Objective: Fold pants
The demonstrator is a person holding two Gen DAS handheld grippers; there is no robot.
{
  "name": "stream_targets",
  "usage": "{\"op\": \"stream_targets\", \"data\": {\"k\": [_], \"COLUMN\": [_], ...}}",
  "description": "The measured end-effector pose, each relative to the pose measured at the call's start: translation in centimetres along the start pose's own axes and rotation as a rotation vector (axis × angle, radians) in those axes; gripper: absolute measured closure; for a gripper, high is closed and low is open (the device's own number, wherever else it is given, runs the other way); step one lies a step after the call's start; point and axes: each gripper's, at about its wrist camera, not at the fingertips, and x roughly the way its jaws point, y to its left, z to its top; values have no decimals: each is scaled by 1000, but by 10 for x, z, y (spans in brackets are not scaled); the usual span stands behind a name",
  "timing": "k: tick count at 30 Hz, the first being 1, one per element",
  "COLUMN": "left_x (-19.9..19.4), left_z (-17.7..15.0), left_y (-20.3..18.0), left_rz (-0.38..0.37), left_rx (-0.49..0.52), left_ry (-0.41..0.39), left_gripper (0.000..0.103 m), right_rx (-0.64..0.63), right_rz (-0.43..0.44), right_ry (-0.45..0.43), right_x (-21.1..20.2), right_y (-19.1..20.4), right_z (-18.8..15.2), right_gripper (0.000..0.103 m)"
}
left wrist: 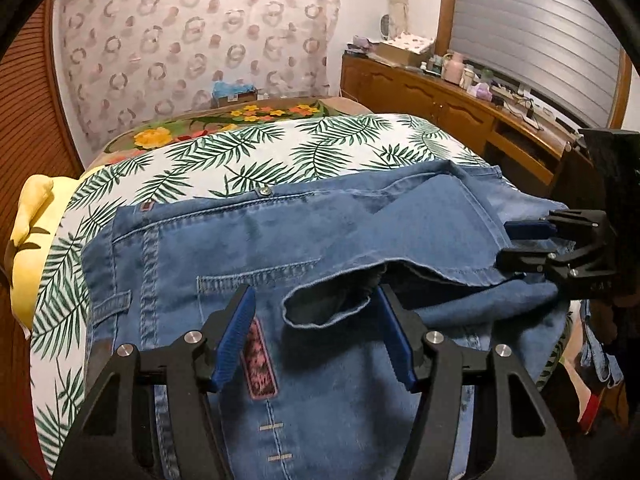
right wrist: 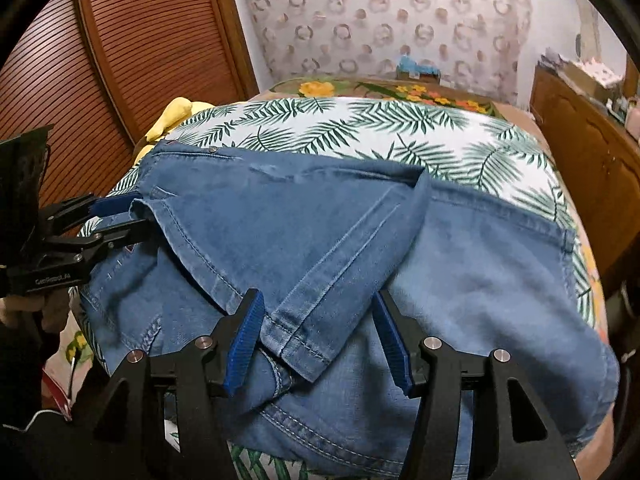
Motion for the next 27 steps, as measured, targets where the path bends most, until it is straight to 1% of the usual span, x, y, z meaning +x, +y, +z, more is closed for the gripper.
{"op": "stream_targets", "data": {"k": [5,9,10,12,13,14,15,16,17,20,27], "left_x": [10,17,17,16,15,15,15,13,11,2,-51], "left_z": [2,1,0,0,0,1,1,1,2,3,8], "left_y": [-8,-8,-7,-8,-8,-10,-12,-13,-15,-15,-18], "left_rz": [-8,-9,-12,-19,-23,-25,-26,-24,-19,-26,-42], "left_rx": [47,45,42,41,42,46,51,54,57,52,42], "left_ry": [14,33,33,28,25,23,19,15,11,-4,-109], "left_gripper": [42,44,46,53,59,67,71,79,87,92,93], "right_rx": [31,42,42,37,33,27,14,-4,-23,-59,-84], "right_rz": [36,58,61,73,75,77,78,73,67,70,72], "right_ry": [5,7,6,4,3,0,-2,-7,-13,-62,-176], "right_x": [8,13,13,14,15,14,13,12,10,-5,-42], "right_y": [-9,-17,-18,-20,-20,-19,-17,-15,-11,-7,-7], "right_z": [-1,-4,-5,-6,-7,-7,-7,-6,-6,-2,19], "right_gripper": [45,45,45,54,62,73,79,91,96,97,98]}}
